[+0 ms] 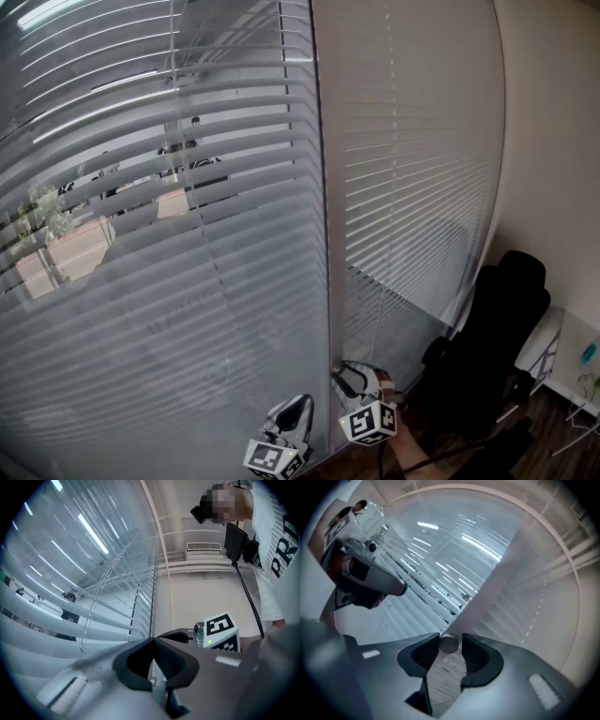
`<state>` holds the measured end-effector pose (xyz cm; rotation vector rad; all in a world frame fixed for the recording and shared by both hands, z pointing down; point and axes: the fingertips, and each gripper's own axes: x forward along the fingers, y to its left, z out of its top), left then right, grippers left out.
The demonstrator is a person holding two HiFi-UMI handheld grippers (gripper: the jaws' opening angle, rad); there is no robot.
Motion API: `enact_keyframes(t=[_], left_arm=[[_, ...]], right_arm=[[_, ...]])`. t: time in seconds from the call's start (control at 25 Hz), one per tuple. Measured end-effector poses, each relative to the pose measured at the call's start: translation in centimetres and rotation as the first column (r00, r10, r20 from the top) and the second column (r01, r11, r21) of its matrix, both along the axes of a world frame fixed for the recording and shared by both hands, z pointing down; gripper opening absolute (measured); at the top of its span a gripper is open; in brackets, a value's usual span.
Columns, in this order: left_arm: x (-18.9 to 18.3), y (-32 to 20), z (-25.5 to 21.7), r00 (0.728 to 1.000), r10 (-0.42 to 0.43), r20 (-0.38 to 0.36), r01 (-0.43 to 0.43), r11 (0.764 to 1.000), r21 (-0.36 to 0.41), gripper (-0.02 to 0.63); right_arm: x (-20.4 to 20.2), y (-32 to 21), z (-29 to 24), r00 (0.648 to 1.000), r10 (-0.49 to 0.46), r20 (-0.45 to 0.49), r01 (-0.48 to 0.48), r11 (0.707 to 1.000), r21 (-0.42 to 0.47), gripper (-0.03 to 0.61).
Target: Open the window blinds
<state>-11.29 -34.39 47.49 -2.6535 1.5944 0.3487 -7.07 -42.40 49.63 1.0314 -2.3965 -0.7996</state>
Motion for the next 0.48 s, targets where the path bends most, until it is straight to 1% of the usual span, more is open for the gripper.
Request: enact_keyframes(t=[0.08, 0.16, 0.24, 0.36, 0.48], left_arm=[[0.11, 0.02, 0.09, 1.0, 0.004, -0.002, -0.004, 1.0, -0.003, -0.008], [0.16, -0.01, 0.11, 1.0, 0.007, -0.001, -0.007, 1.0, -0.002, -0.008], [0.09, -0.03, 0.11, 1.0, 0.009, -0.003, -0.009, 1.0, 0.001, -0.008], [-0.27, 0.01, 0.17, 1.0, 0.002, -0.004, -0.002, 1.0, -0.004, -0.008], [-0.6, 0.01, 0.19, 1.0, -0.007, -0.004, 0.007, 1.0, -0.007, -0.008]], right_arm=[[-0.15, -0.08, 0.49, 0.998, 0.013, -0.069, -0.009, 0.999, 0.048, 0.158], [-0.09, -0.34, 0.85, 0.996, 0.024, -0.081, -0.02, 0.998, 0.055, 0.153], [0.04, -0.51, 0.84, 0.998, 0.027, -0.058, -0.024, 0.999, 0.047, 0.135], [0.12, -0.52, 0.83, 1.0, 0.021, -0.014, -0.021, 1.0, 0.02, 0.133], [0.23, -0.61, 0.75, 0.996, 0.021, 0.082, -0.016, 0.998, -0.057, 0.133]])
